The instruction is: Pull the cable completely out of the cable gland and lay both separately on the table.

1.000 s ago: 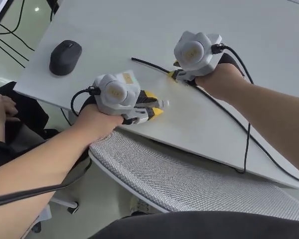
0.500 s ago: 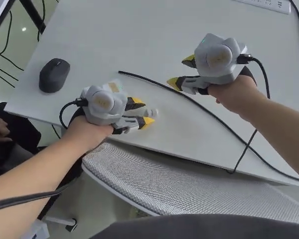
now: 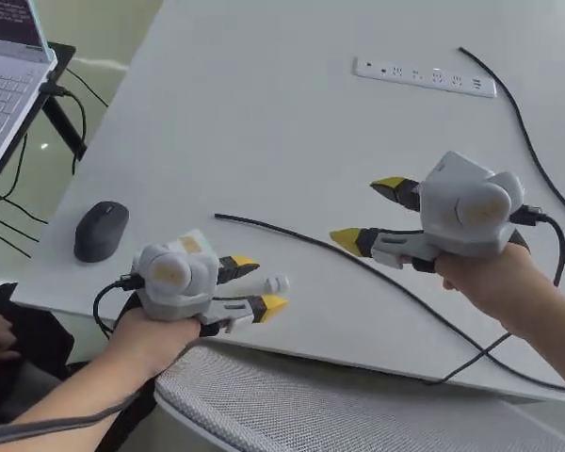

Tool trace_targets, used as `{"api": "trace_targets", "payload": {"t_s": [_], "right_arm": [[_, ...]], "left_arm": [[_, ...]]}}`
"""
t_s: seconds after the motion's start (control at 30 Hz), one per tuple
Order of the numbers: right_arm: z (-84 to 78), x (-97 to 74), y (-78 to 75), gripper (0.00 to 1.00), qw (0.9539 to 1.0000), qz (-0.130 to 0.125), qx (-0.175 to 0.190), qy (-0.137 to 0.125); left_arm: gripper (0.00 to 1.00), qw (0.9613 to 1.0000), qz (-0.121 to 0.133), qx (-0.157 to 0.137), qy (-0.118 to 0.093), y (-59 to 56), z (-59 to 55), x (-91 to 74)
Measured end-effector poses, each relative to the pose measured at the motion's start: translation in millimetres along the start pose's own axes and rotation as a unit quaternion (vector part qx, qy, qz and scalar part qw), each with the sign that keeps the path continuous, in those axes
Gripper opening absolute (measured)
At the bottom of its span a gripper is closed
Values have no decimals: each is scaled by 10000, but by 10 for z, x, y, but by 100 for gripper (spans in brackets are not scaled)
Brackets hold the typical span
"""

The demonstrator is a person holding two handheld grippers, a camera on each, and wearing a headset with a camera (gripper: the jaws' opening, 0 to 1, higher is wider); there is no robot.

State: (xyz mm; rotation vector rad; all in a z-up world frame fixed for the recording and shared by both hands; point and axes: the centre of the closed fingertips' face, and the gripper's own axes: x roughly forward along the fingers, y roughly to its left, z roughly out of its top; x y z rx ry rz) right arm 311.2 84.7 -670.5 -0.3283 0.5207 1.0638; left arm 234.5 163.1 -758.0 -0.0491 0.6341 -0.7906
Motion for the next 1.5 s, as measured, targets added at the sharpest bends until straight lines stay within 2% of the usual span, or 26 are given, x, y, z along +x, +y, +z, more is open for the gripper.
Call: {"api": "trace_targets", "payload": {"t_s": [0.1,0.2,0.27,0.33,0.4,0.53,0.7,0.83,1.0,1.07,1.13,1.23,1.4,1.5], "right_arm": [[-45,-158,-13,58,9999,-72,118,-68],[-106,-315,-17,60,9995,-146,240,-151],[-151,-427,8,60,9983,-173,510,-236],[-217,-551,15,61,9976,-264,578,-269],[-318,-662,20,62,9954,-354,845,-297],[-518,-884,33,64,9918,-550,1101,-351],[-788,-1069,52,69,9867,-689,1440,-306],[-937,-1142,74,72,9860,-743,1478,-212],[-1063,-1172,130,77,9854,-669,1562,-70],[-1082,-1170,159,79,9856,-628,1571,-39],[-1094,-1188,152,78,9866,-709,1468,7],[-1098,-1188,174,84,9844,-672,1624,-31],[-1121,-1174,250,87,9871,-621,1474,44],[-1113,-1176,242,89,9860,-600,1554,-10]], "left_arm": [[46,10000,38,-74,-31,-11,42,-64],[49,10000,36,7,-19,-64,69,-125],[50,10000,46,-6,-12,-81,92,-175],[51,9999,58,-35,-84,-103,125,-240],[52,9999,87,-9,-87,-110,134,-290],[54,9998,136,34,-158,-145,208,-394],[61,9994,243,11,-243,-141,279,-476],[66,9992,272,50,-290,-168,338,-529],[70,9993,279,1,-266,-189,325,-550],[70,9993,277,9,-237,-207,315,-550],[72,9993,284,28,-232,-213,318,-552],[75,9993,278,76,-259,-222,338,-568],[78,9994,321,75,-107,-187,252,-590],[81,9994,327,58,-77,-182,230,-601]]}}
